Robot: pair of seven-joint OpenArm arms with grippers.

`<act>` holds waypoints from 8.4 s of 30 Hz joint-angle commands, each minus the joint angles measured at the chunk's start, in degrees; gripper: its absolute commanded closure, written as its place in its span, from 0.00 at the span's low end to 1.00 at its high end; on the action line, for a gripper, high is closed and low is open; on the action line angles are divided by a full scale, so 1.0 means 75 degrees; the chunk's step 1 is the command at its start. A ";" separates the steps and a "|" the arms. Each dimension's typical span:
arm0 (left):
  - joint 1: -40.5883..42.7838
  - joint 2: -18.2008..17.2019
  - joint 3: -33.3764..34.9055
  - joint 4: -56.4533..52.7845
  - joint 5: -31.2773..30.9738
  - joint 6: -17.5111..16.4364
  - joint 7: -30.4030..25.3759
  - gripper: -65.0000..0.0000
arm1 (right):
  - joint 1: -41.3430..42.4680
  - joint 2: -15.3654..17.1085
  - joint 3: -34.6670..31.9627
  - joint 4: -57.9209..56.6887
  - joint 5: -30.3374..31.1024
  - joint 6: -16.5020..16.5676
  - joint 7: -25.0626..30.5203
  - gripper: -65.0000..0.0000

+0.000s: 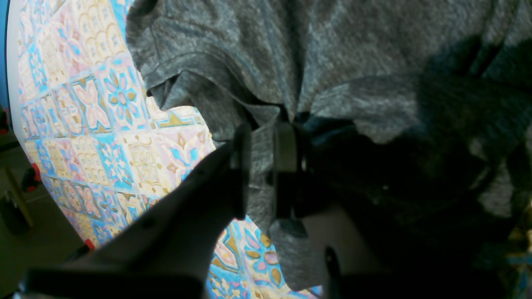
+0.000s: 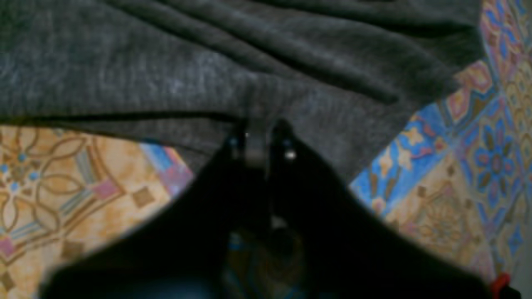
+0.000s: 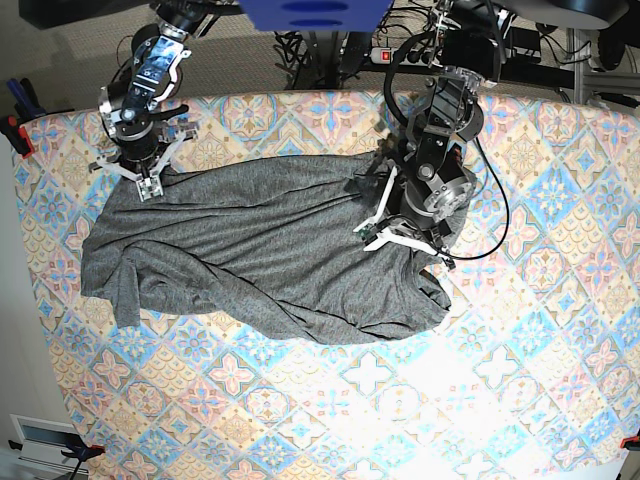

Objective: Layout the t-shirt on the table in an organized manner, then fold the t-shirt properly
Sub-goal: 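Move the left gripper onto the shirt body and grasp fabric, then grasp the shirt edge with the right gripper, then pull the shirt edge with the right gripper away from the left gripper, then release the fabric and raise both grippers above the shirt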

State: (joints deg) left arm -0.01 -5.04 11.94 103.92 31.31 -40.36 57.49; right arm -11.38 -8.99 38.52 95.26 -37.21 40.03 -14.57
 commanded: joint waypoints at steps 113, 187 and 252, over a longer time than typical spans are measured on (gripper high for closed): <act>-0.5619 0.1182 -0.2489 -1.1857 -0.1180 0.3136 -0.7426 0.84 | 0.0116 0.0045 -0.1005 0.1827 -0.1538 -0.0004 0.0542 0.93; -0.3814 0.1872 0.0089 -0.6278 -0.1180 0.0640 -0.3241 0.37 | 0.2332 0.1791 -0.1133 -0.3002 -0.1093 -0.0004 0.0600 0.93; 0.0253 -0.1550 0.0007 0.1798 -0.3559 0.0048 0.0416 0.37 | 0.2449 0.2049 -0.0934 -0.1326 -0.1714 -0.0004 -0.0642 0.44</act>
State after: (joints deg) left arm 2.70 -16.47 12.12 116.36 4.62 -40.25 61.36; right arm 5.76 5.67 31.46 84.27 -50.48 40.62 -20.05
